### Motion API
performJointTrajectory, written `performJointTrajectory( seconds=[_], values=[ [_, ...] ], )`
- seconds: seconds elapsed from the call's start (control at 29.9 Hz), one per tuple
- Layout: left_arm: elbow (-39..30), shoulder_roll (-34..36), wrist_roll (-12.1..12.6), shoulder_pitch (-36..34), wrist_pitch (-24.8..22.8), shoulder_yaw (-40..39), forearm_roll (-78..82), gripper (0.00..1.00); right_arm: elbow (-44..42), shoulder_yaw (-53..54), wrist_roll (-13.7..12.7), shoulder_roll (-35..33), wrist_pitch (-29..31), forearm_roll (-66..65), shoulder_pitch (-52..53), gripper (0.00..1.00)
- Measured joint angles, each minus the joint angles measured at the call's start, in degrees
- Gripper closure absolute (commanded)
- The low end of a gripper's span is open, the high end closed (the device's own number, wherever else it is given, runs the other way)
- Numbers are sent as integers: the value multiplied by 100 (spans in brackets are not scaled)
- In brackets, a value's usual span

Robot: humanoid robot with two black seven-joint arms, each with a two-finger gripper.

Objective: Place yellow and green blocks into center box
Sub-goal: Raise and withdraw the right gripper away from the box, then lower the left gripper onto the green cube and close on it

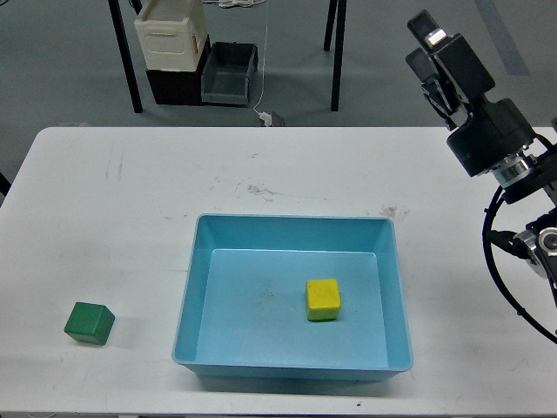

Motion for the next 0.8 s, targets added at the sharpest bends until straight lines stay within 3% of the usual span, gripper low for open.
performJointTrajectory(
  seconds=[0.1, 0.23, 0.33, 0.5, 0.7, 0.8],
  values=[
    [-10, 305, -2, -3, -211, 55, 461, 0, 141, 278, 6, 44, -22, 368, -469, 2],
    [-39, 696, -3, -9, -938, 69, 1536, 0, 206, 703, 8, 70, -21, 1161, -990, 1],
    [-124, 969, -3, -10, -1116, 76, 2292, 0, 208, 925, 10, 60, 10, 1759, -1352, 1],
    [-494, 1644, -3, 48, -1146, 413, 3631, 0, 210, 996, 44, -30, 22, 2224, -1830, 1],
    [-1160, 2522, -4, 42, -1120, 1721, 4613, 1, 203, 1007, 68, -43, 23, 2273, -2084, 1],
    [-1273, 2869, -4, 41, -598, 2499, 5345, 1, 202, 1007, 70, -43, 16, 2274, -2145, 0]
  ],
)
